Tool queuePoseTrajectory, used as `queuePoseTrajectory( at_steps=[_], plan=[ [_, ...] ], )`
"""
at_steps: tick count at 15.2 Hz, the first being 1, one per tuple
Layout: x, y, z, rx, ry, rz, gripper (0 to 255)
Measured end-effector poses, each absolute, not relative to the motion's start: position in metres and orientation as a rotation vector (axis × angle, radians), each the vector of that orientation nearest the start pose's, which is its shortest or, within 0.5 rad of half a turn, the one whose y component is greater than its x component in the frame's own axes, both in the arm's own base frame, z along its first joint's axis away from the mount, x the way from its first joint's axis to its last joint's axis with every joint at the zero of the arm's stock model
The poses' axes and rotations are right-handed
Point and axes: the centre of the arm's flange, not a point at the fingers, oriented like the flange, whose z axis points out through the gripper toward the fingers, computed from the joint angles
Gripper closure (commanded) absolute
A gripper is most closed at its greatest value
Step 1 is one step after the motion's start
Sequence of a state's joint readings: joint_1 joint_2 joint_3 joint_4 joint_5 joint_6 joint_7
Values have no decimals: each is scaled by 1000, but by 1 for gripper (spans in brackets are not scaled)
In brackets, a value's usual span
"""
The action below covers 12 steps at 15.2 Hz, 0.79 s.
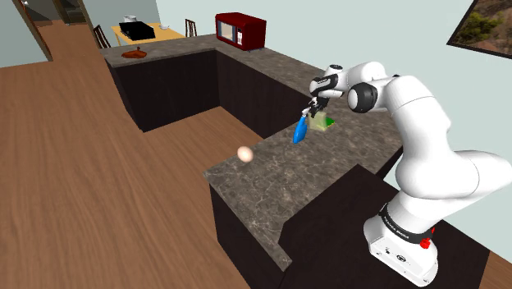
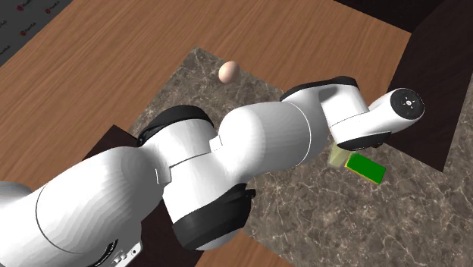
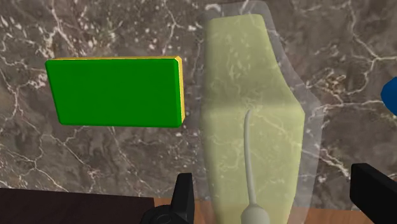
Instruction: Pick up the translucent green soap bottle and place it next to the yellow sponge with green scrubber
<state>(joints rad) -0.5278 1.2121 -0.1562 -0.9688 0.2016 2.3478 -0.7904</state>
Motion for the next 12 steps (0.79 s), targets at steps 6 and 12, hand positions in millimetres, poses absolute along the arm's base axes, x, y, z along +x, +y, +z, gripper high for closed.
queuePoseTrajectory(
  at_steps=[6, 12],
  plan=[
    [642, -457, 165, -3235, -148, -232, 0],
    [639, -455, 177, -3234, -148, -232, 0]
  ],
)
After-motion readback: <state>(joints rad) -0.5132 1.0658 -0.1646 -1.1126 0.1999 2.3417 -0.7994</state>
